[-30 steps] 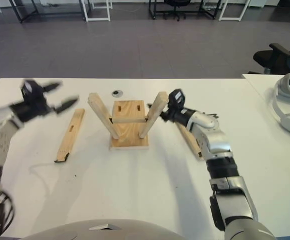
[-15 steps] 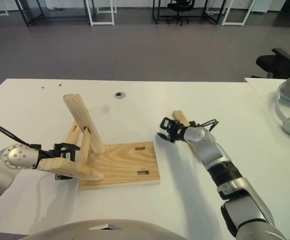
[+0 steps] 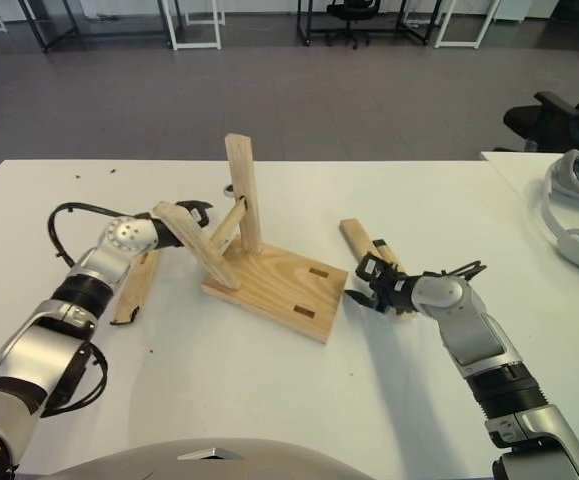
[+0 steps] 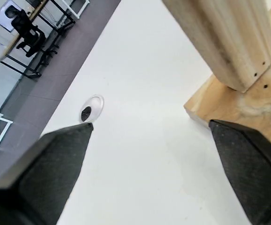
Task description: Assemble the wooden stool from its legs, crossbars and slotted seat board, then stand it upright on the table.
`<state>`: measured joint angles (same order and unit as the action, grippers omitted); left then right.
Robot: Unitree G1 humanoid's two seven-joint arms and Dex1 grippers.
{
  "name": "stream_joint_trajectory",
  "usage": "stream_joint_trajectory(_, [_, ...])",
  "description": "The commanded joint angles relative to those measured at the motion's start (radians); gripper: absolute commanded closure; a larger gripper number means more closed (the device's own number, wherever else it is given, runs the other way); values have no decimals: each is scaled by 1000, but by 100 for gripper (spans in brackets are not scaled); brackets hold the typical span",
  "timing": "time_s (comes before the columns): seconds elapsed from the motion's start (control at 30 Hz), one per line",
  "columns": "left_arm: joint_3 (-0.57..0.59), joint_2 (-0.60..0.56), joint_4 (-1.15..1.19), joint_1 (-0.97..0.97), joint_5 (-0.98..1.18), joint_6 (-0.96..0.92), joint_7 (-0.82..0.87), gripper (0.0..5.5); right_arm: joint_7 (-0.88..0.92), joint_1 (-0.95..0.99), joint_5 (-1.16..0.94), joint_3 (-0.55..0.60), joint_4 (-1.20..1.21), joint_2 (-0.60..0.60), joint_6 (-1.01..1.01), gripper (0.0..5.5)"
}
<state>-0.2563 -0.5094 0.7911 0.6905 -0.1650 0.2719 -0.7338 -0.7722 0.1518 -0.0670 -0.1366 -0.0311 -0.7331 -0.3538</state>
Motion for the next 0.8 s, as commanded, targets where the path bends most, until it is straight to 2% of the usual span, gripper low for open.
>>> stream_joint_trajectory(0.03, [48,-139,-268,-163,53,-13,-106,91,51,98,-2,66,-151,32,46,248])
stream_joint_trajectory(0.1, [27,-190,-515,-290,96,-102,-195,91,87,202,26,62,-309,72,131,248])
stream_joint_trajectory(0.17, [-13,-235,-725,-392,120,-202,-282,91,99,318,78,13,-486,120,252,248])
stream_joint_trajectory(0.23, [-50,-245,-833,-442,117,-283,-334,91,71,400,124,-47,-637,174,360,248])
stream_joint_trajectory(0.33, [-143,-154,-784,-431,-43,-305,-222,91,-25,455,190,-129,-814,220,482,248])
stream_joint_trajectory(0.37, [-172,-100,-724,-402,-113,-285,-125,91,-86,451,169,-127,-826,225,488,248])
stream_joint_trajectory(0.5, [-163,107,-429,-259,-215,-250,223,91,-212,377,105,-111,-761,237,478,248])
stream_joint_trajectory(0.6, [-130,183,-258,-193,-202,-209,340,91,-143,301,78,-96,-644,303,410,248])
stream_joint_trajectory(0.7, [-108,188,-283,-230,-168,-194,336,91,25,218,120,-84,-525,335,356,248])
stream_joint_trajectory(0.8, [-61,119,-391,-288,-171,-216,338,91,177,111,45,60,-286,337,278,248])
